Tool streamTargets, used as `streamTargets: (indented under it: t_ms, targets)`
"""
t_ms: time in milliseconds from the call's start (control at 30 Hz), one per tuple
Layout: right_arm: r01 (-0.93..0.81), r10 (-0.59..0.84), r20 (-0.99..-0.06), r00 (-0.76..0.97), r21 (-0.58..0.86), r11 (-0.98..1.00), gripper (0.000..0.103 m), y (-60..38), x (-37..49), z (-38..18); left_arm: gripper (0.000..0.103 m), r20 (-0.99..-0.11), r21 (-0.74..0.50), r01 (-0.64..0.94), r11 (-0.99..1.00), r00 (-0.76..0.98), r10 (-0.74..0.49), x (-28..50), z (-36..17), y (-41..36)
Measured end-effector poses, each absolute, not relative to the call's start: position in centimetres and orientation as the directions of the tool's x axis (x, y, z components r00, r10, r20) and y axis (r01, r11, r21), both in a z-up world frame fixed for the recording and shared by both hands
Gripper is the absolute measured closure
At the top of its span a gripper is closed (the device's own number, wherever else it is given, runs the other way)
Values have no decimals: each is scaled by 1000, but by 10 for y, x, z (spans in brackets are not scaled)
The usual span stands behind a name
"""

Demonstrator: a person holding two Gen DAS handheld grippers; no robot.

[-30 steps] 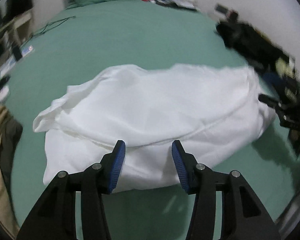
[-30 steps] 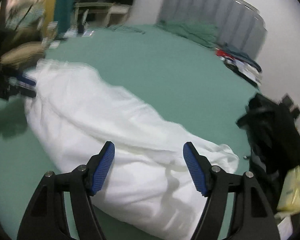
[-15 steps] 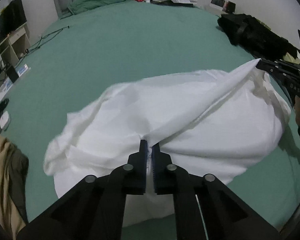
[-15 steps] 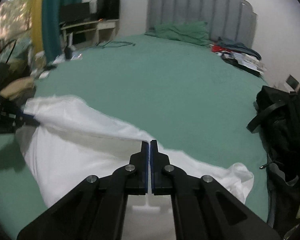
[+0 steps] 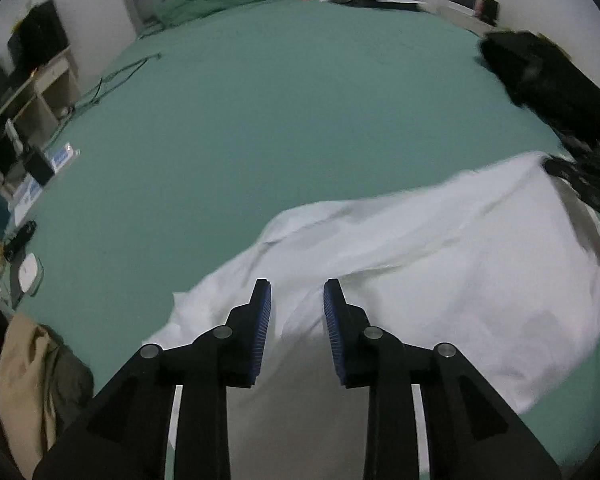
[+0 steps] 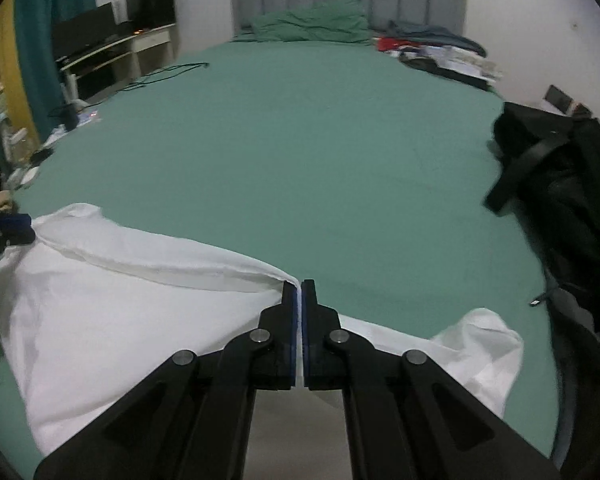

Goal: Fold large clothes

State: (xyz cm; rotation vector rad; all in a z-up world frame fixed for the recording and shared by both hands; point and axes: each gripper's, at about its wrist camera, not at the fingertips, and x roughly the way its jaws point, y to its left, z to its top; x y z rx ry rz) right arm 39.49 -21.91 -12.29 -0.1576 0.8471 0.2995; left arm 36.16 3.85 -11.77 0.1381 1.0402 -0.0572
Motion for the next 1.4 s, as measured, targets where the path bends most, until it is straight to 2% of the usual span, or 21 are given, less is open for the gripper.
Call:
streamTargets:
  t_ms: [33, 100, 167, 233, 333, 467, 600, 800, 900, 967, 1233, 1400]
  targets:
    - [-308, 180, -751, 635, -33, 951, 97, -220, 395, -121, 74, -863, 105, 99, 990, 504, 41, 369, -122, 43]
    - [-282, 159, -736, 658, -45, 958, 80, -222, 396, -115, 74, -856, 154, 49, 987, 506, 108, 383, -128, 53]
    - [-242, 128, -702, 701, -66, 968, 39, -226, 395, -106, 74, -848, 157, -54, 986, 504, 162, 395, -127, 69]
    - [-211, 99, -664, 741, -90, 973, 29, -229, 388, -99, 72, -821, 109, -130, 986, 548, 163, 397, -112, 84]
    - [-214, 101, -670, 735, -87, 973, 28, -234, 387, -92, 66, -770, 68, -212, 975, 610, 187, 388, -91, 97]
    - [-186, 64, -690, 721, -104, 977, 28, -244, 379, -89, 66, -781, -47, -222, 974, 615, 103, 367, -85, 113]
    - [-105, 40, -722, 691, -46, 993, 28, -271, 358, -88, 66, -817, -76, -139, 987, 577, 18, 339, -97, 114]
    - [-5, 1, -810, 586, -2, 1000, 28, -305, 330, -119, 66, -877, -2, 38, 999, 479, -20, 317, -132, 99]
    - [21, 22, -835, 549, 40, 999, 28, -313, 332, -132, 66, -888, 98, 75, 992, 456, 54, 321, -146, 94]
    - [12, 26, -840, 542, 38, 999, 28, -311, 333, -134, 66, -885, 145, 44, 988, 452, 110, 332, -153, 98]
    - [-43, 5, -850, 527, -21, 999, 28, -298, 345, -147, 66, -844, 172, -154, 973, 486, 227, 394, -158, 120]
    - [-61, -3, -838, 545, -43, 997, 28, -299, 360, -152, 66, -835, 121, -234, 965, 501, 226, 428, -156, 137]
